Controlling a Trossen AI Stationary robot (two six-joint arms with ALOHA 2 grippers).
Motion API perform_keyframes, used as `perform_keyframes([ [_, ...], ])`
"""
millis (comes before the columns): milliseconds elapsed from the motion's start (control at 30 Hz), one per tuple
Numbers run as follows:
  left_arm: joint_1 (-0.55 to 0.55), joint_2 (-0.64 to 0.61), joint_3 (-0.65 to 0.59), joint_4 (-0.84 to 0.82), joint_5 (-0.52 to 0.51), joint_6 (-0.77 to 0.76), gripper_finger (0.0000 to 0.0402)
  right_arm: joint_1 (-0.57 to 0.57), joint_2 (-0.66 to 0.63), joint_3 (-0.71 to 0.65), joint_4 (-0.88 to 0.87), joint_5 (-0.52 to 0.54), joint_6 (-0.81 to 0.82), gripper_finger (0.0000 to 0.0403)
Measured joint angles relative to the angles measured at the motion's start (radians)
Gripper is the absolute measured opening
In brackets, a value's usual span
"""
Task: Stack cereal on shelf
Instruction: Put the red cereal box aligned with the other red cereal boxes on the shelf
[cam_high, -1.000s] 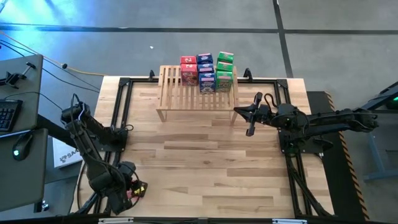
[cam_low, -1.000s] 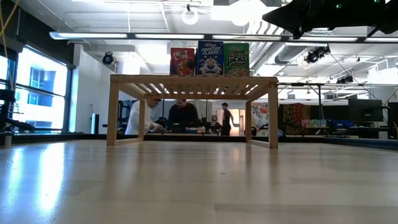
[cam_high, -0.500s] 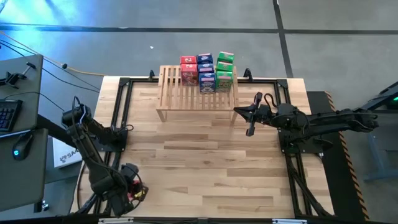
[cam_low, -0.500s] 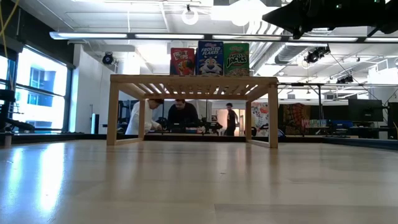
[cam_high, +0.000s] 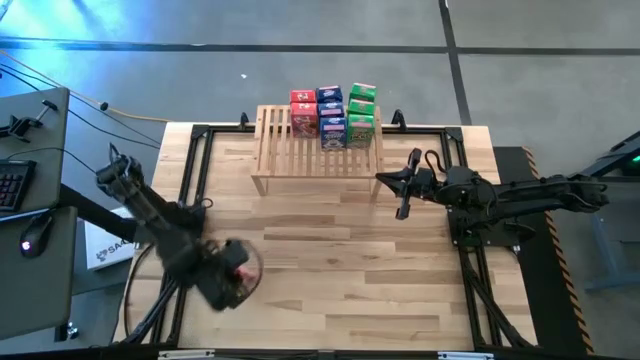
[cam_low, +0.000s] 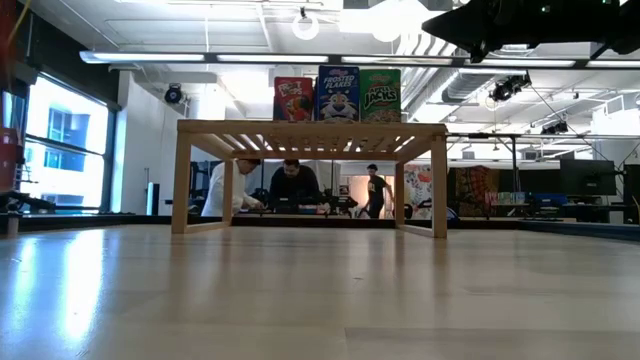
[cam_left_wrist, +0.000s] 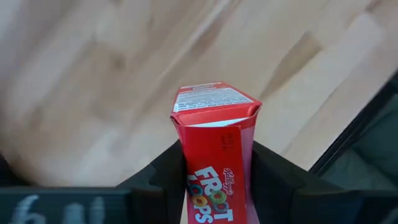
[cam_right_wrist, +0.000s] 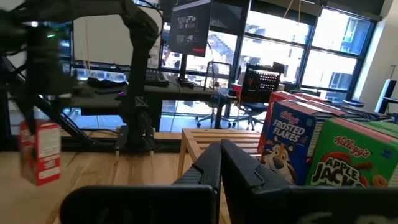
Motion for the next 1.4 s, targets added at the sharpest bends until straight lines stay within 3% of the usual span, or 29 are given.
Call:
perform_keyframes([
  [167,0.223,-0.085,0.044,-0.024,0.039,0.466,0.0131,0.0,0.0,0.0,0.0,-0.002,-0.001,0.0],
  [367,0.525,-0.1,0.281,-0.103,0.065,1.055,0.0131,0.0,0.0,0.0,0.0,-0.003,-0.009,0.0],
  [633,0.849,-0.016,0.552,-0.181,0.075,1.56,0.0131,-0.003,0.0,0.0,-0.001,-0.007,-0.02,0.0],
  [967,1.088,0.154,0.665,-0.143,0.026,1.945,0.0131,-0.004,0.0,0.0,-0.012,-0.007,-0.037,0.0],
  [1167,1.14,0.217,0.675,-0.094,0.01,2.002,0.0131,-0.004,0.0,0.0,-0.019,-0.006,-0.038,0.0],
  [1400,1.136,0.233,0.674,-0.044,-0.093,2.012,0.0141,-0.004,0.0,0.0,-0.03,-0.006,-0.037,0.0],
])
